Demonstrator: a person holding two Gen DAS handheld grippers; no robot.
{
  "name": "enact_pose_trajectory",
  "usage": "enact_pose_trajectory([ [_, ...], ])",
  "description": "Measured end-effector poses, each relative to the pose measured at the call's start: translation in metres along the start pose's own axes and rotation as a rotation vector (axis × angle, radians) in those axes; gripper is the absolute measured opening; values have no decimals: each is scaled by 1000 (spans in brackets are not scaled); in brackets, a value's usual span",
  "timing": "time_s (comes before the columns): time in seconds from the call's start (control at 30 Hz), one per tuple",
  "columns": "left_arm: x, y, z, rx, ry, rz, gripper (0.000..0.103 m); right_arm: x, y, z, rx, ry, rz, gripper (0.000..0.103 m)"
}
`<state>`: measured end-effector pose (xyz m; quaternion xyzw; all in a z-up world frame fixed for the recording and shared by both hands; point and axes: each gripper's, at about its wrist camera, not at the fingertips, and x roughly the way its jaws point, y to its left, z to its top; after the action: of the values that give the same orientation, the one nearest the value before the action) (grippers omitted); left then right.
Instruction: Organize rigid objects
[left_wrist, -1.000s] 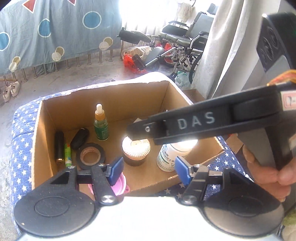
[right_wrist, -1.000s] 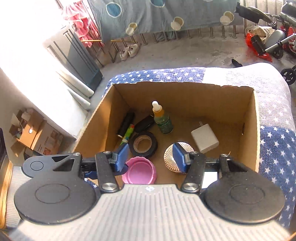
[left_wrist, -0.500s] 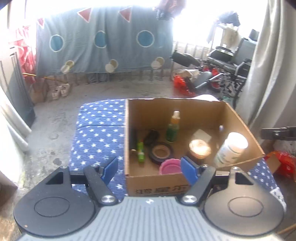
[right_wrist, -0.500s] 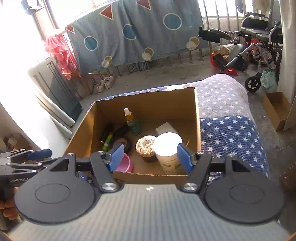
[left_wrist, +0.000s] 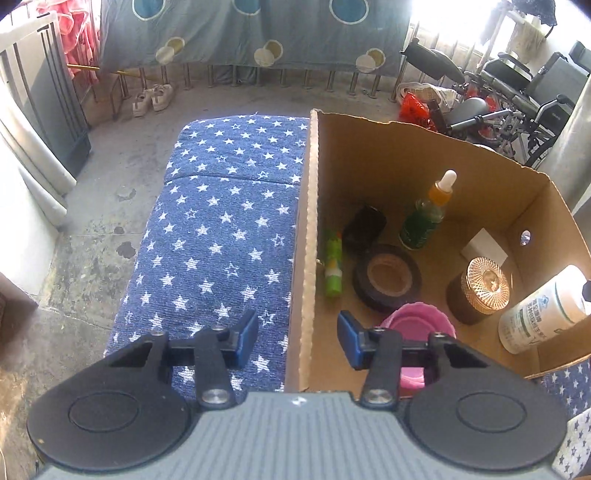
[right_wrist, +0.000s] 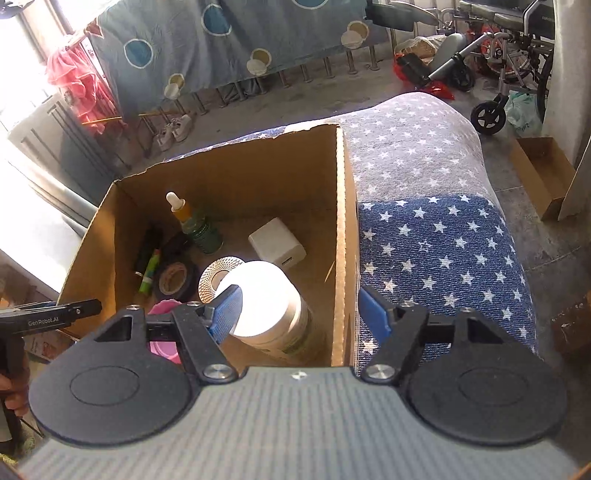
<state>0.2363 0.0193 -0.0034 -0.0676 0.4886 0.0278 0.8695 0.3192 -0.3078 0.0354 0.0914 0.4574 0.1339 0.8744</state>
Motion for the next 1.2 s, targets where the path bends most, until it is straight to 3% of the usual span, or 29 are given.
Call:
enact_pose_trajectory([
  [0.23, -1, -3, -6, 3, -4, -10, 18, -13, -33, -22, 104, -43, 65, 57],
  [0.3, -3, -5, -7, 14, -9, -4, 17, -14, -41, -25, 136, -44, 87, 56],
  [0.37, -4, -5, -8, 10, -16, -4, 16, -19, -44, -24, 156, -59, 93, 40],
  [0.4, -5, -4, -8, 5, -18, -5, 16, -22, -45, -24, 164, -75, 94, 39],
  [0.53, -10, -5, -10, 7, -28, -3, 15, -36, -55, -33, 182, -114, 95, 37],
  [0.87, -36, -12, -31, 51, -91, 9, 16, 14, -47, -40, 123, 28, 62, 25],
  [1.2, -48, -3, -41, 19, -77, -43, 19, 27, -42, -39, 74, 48, 32, 22],
])
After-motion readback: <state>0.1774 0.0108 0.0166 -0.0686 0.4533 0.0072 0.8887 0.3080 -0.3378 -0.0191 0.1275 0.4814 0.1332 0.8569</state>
